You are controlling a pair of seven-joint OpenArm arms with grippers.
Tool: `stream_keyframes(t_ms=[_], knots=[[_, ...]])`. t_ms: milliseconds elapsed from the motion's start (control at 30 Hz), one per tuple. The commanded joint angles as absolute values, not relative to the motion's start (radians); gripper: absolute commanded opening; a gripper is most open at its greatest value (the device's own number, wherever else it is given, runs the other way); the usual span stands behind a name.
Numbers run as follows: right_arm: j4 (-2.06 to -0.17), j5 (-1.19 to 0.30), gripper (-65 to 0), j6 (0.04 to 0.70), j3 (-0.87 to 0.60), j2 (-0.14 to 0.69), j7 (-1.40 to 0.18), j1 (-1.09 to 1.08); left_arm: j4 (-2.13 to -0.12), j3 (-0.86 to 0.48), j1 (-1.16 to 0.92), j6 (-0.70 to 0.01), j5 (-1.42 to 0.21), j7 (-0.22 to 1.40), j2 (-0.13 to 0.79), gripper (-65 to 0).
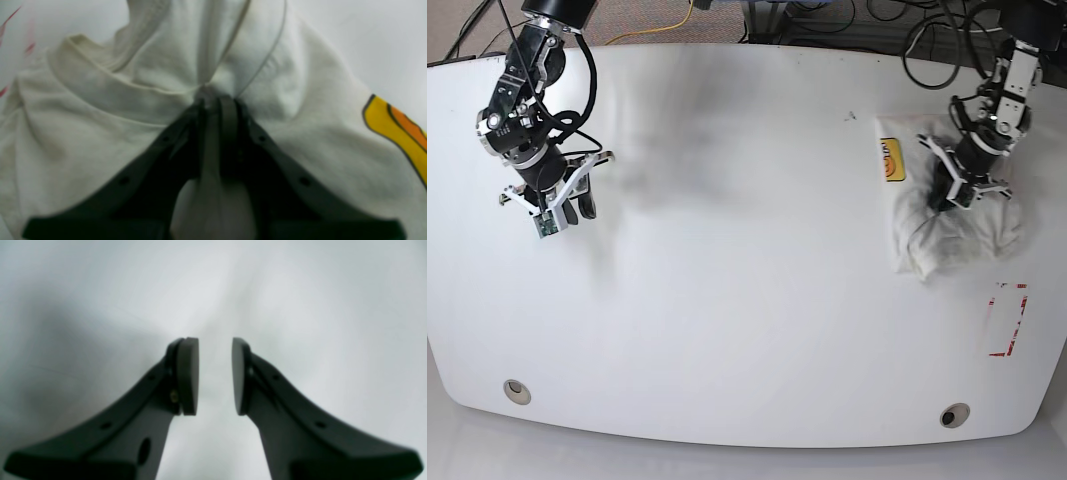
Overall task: Layout the t-shirt on the table in an organized manner, then fold the t-shirt properly
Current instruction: 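Carry the folded shirt with the left gripper to the table corner and release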
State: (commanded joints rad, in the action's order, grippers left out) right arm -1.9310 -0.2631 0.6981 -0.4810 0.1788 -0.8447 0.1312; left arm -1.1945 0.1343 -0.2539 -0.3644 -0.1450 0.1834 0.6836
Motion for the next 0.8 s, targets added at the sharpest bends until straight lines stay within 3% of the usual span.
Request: stream_keyframes(t_ms=[267,600,800], knots=[[-1.952,-0.263,-49.0,0.698,-0.481,0.179,-0.845,0.150,-1.029,-0.054,-0.251,-0.578,-0.145,0.177,0.779,-58.1],[-1.954,-0.263,-49.0,0.698,-0.479,0.177,-0.845,0.151,-0.931,-0.077,-0.099,-0.698,-0.151,0.127,0.825,-58.1],[-1.992,-0.259,-49.0,0.698,-0.476,0.177,-0.845,0.151,-1.044,-0.166,-0.021,-0.698,-0.153,0.185,0.814,-58.1]])
